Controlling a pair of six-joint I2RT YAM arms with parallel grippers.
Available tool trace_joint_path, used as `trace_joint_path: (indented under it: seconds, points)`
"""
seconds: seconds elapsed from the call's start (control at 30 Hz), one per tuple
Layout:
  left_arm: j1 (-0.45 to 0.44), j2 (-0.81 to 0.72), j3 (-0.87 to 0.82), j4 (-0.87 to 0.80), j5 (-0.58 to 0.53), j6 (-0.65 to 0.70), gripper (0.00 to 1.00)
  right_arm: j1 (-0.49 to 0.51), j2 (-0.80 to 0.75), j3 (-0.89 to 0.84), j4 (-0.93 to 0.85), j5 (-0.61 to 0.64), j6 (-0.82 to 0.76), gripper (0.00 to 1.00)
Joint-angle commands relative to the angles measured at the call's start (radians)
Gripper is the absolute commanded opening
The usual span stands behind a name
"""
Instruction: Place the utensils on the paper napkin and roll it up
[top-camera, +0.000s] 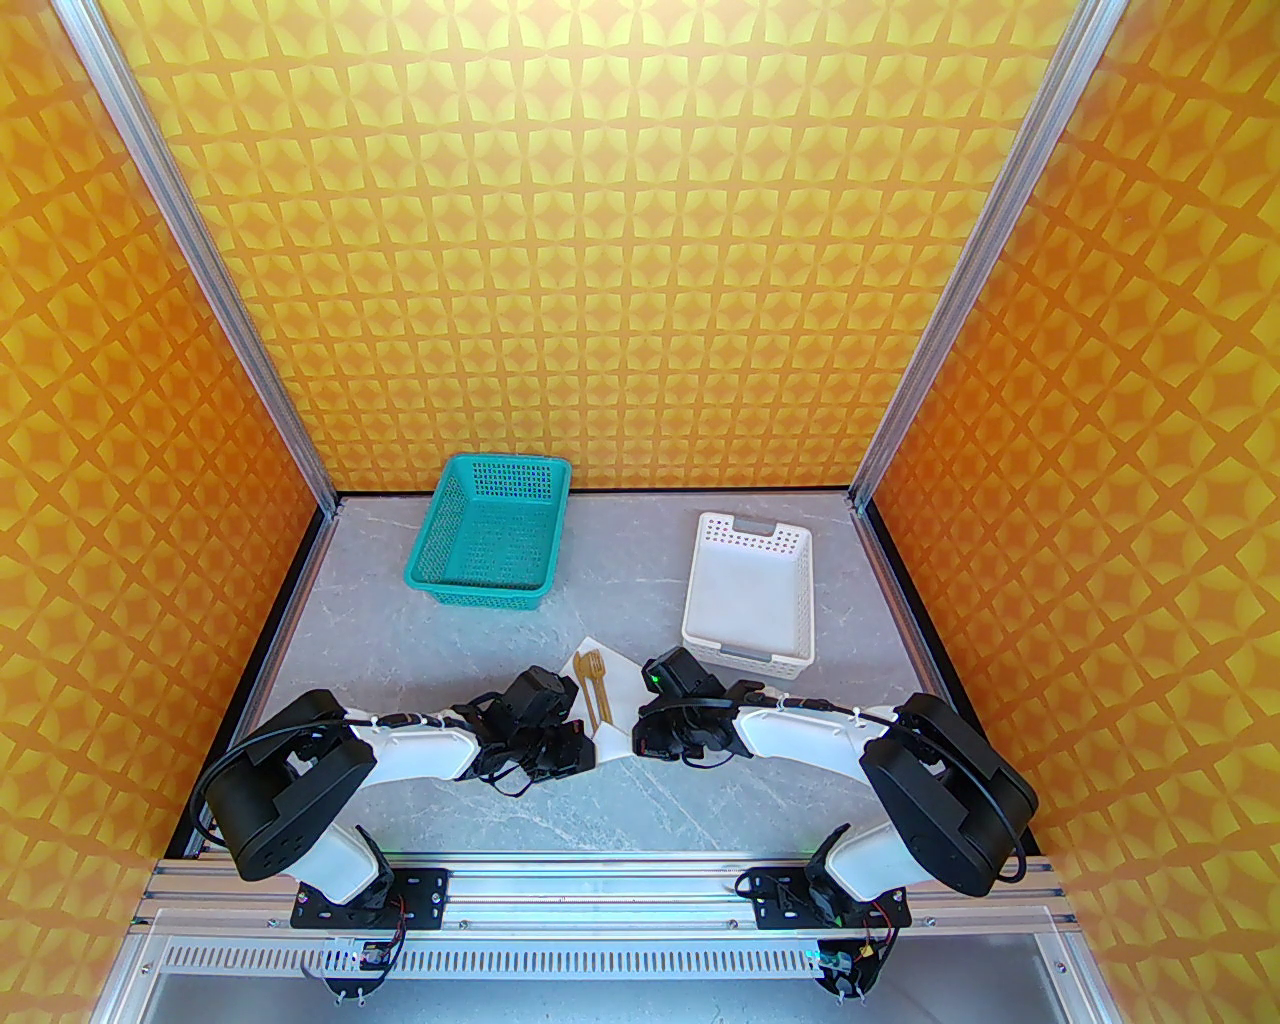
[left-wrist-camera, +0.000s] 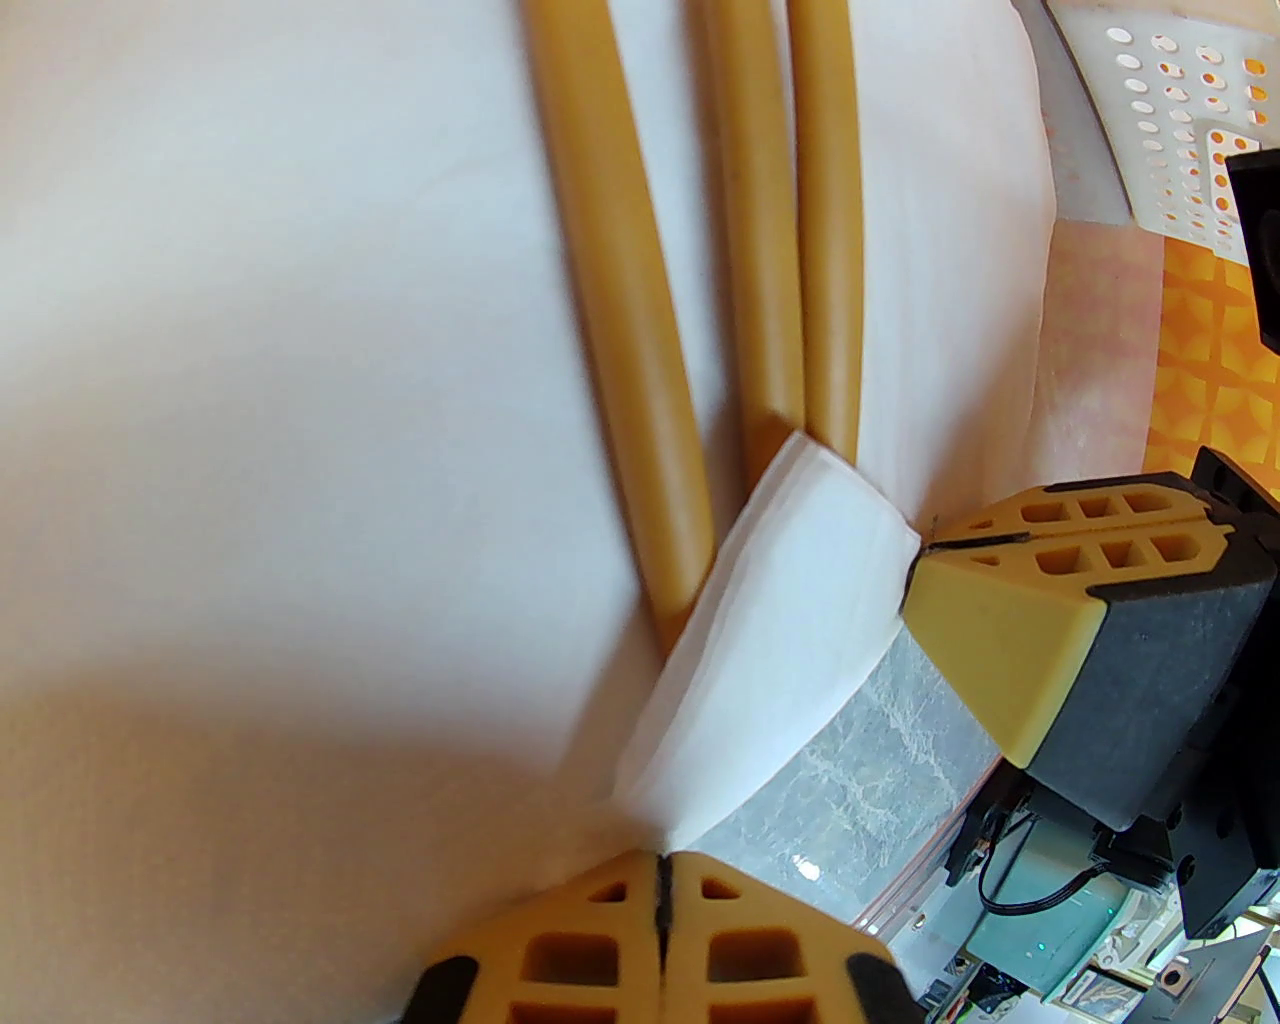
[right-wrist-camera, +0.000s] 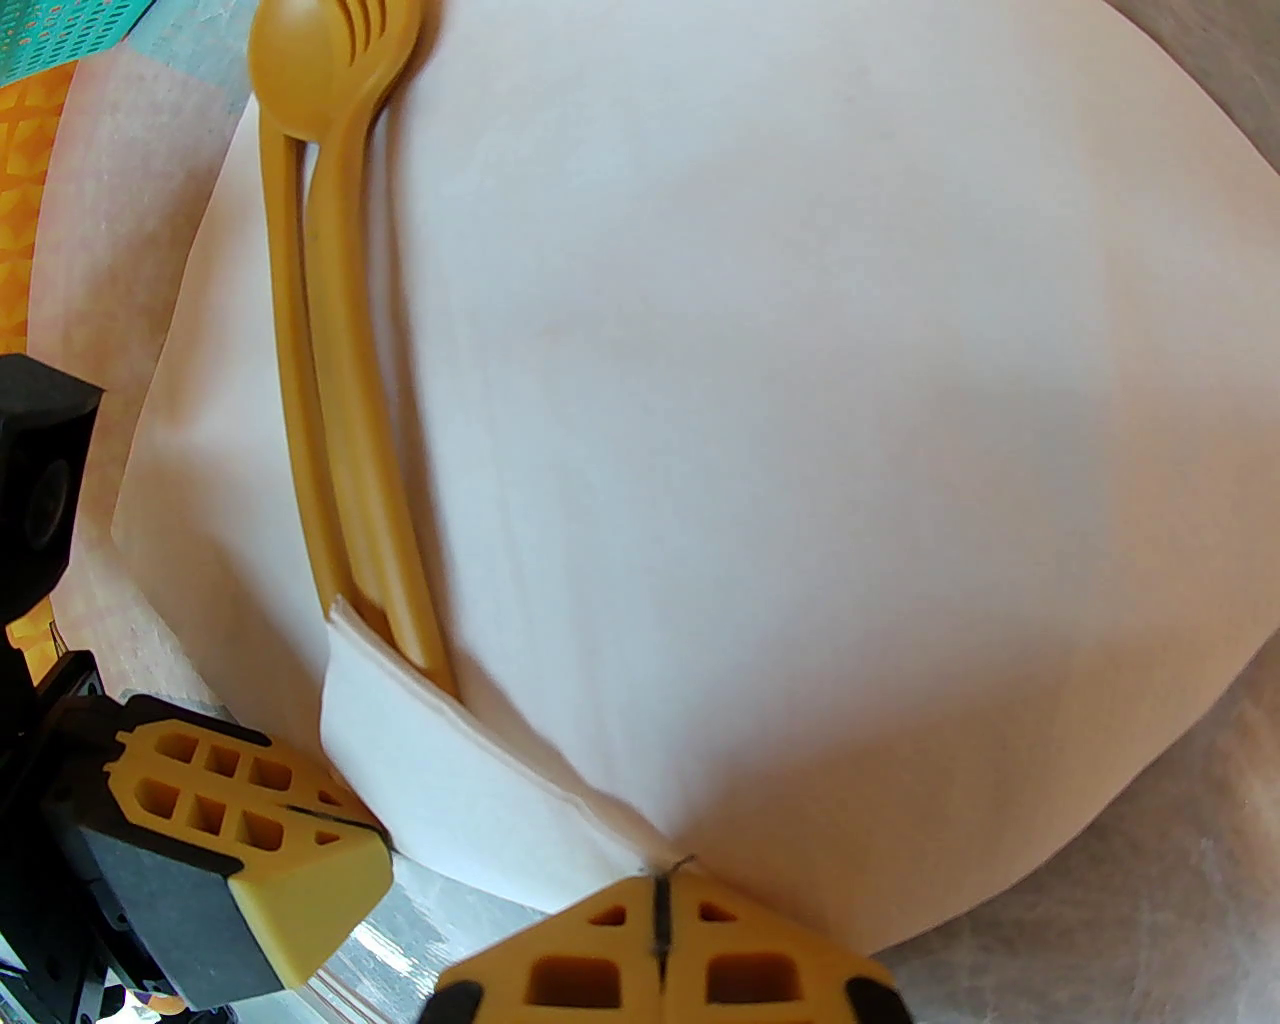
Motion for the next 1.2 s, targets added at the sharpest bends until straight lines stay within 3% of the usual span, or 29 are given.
trace_joint_path:
  seconds: [0.0,1.17]
  points:
    - [-0.004,0.003,0.007,-0.042,-0.041,0.006,0.01,0.005,0.02,0.002,-0.069,0.045,-0.018,0.04]
    - [0.021,-0.101,-0.04,-0.149,-0.105,0.031,0.01,0.005,0.02,-0.004,-0.086,0.068,-0.019,0.04]
